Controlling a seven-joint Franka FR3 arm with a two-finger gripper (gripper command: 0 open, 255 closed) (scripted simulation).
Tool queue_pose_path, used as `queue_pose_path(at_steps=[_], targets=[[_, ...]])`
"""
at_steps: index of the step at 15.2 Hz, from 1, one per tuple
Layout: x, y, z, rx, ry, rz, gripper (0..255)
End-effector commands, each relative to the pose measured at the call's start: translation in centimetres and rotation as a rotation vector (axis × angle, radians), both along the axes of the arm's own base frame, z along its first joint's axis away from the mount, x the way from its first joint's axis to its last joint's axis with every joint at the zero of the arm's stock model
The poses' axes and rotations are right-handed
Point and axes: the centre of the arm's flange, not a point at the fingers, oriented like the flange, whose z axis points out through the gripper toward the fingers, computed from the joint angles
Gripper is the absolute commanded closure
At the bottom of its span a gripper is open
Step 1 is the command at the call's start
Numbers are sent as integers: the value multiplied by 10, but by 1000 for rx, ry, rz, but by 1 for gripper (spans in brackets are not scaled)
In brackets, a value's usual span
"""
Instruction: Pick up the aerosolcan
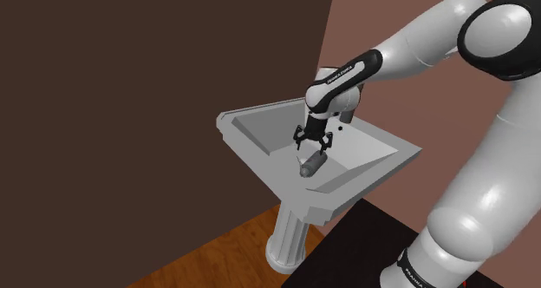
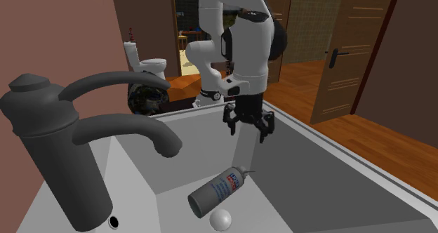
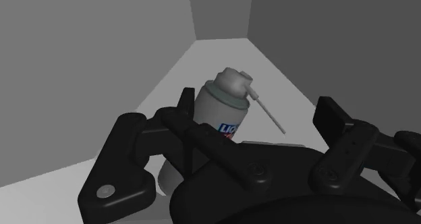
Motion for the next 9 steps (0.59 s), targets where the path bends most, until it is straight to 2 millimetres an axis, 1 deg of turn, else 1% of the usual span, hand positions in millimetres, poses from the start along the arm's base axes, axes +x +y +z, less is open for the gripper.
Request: queue_pose_path(at_steps=[1, 5, 9], targets=[[4, -17, -17, -7, -2, -66, 0], [13, -53, -52, -20, -5, -193, 0], [17, -92, -86, -33, -8, -320, 0]])
